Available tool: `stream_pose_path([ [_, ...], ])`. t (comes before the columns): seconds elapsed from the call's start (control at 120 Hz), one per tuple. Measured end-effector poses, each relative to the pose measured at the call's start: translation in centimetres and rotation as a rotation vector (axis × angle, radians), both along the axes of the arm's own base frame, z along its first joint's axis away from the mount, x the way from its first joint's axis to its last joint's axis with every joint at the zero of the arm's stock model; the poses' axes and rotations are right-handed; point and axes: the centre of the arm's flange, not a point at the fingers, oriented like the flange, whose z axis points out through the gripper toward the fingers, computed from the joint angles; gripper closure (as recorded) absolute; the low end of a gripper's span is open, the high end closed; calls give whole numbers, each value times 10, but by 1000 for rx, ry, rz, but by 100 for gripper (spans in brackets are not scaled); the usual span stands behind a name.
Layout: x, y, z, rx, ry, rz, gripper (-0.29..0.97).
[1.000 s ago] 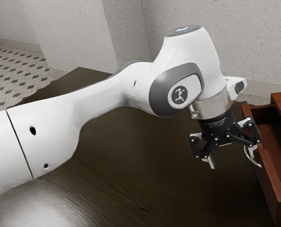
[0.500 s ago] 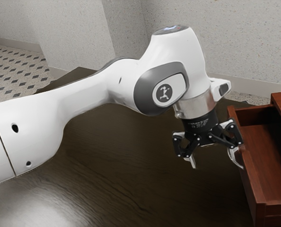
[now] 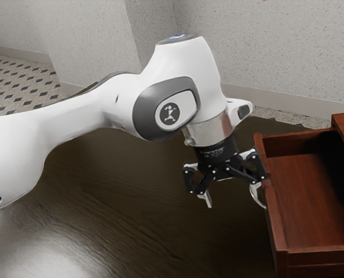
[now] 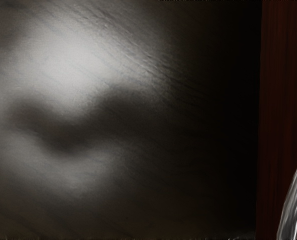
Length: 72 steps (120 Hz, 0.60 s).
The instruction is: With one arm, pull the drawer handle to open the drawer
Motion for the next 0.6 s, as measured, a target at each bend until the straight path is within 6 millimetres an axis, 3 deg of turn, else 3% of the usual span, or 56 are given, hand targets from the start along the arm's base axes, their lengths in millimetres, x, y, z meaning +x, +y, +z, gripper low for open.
stream_pose_path([
  [0.2,-18,23,17,-17,-17,19,1],
  [0.25,-26,23,35,-31,-47,12,0],
  [0.367,-59,22,99,-78,-151,-18,0],
  [0.425,-74,32,125,-99,-187,-15,0],
  [0.508,-85,56,146,-106,-187,8,0],
  [0.6,-89,82,145,-92,-127,23,0],
])
